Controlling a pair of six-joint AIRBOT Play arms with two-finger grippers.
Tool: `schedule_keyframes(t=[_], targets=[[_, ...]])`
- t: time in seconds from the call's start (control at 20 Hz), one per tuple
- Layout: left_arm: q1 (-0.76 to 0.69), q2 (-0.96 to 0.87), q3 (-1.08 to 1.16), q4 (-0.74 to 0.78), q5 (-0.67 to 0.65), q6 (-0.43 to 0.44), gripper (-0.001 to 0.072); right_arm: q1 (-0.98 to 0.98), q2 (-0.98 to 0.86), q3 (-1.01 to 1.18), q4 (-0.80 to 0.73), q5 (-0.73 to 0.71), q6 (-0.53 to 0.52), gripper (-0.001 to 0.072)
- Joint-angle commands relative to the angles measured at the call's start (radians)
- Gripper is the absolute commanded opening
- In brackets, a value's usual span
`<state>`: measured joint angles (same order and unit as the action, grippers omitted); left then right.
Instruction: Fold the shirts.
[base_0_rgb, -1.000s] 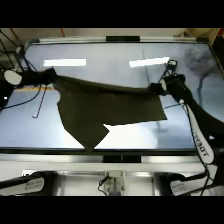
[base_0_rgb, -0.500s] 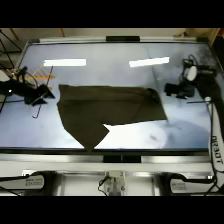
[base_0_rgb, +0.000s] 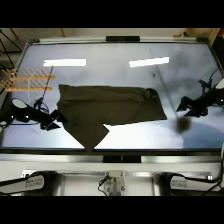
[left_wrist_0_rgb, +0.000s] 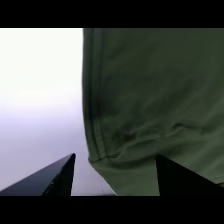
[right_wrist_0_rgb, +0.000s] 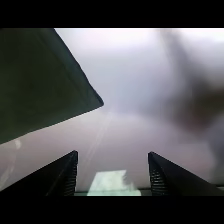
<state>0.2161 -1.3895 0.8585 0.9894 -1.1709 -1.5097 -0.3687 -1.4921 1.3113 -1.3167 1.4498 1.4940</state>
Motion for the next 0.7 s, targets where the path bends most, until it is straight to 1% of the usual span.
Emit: schedule_keyframes(t=[0.0,0.1,0.15,0.2,0.25,0.3,0.35,0.4,0.5,0.65], targets=[[-0.016,-0.009,-0.035,-0.028,0.049,0.011,0.0597,-0.014,-0.003,-0.009,0.014,-0.021,-0.016,0.0553],[-0.051,-0.021,-0.035,-0.029,0.069,0.013,0.0593,-0.014,-0.01,-0.01,0.018,-0.026,-0.013,0.0553],[-0.075,-0.029,-0.035,-0.029,0.083,0.012,0.0486,-0.014,-0.014,-0.011,0.022,-0.026,-0.013,0.0553],[-0.093,-0.036,-0.035,-0.029,0.097,0.005,0.0413,-0.014,-0.021,-0.017,0.033,-0.029,-0.014,0.0553],[-0.102,-0.041,-0.035,-0.029,0.108,0.005,0.0381,-0.013,-0.029,-0.035,0.05,-0.044,-0.016,0.0645],[-0.103,-0.042,-0.035,-0.029,0.109,0.004,0.0355,-0.012,-0.037,-0.062,0.076,-0.064,-0.034,0.0673],[-0.102,-0.04,-0.035,-0.029,0.101,0.005,0.0133,-0.01,-0.045,-0.09,0.089,-0.087,-0.046,0.0672],[-0.101,-0.038,-0.032,-0.029,0.084,0.006,0.0037,-0.01,-0.057,-0.115,0.105,-0.116,-0.058,0.0671],[-0.099,-0.027,-0.026,-0.029,0.051,0.01,0.0037,-0.01,-0.084,-0.145,0.148,-0.169,-0.066,0.0669],[-0.098,0.014,-0.025,-0.029,0.053,0.01,0.0037,-0.01,-0.14,-0.156,0.222,-0.201,-0.1,0.0669]])
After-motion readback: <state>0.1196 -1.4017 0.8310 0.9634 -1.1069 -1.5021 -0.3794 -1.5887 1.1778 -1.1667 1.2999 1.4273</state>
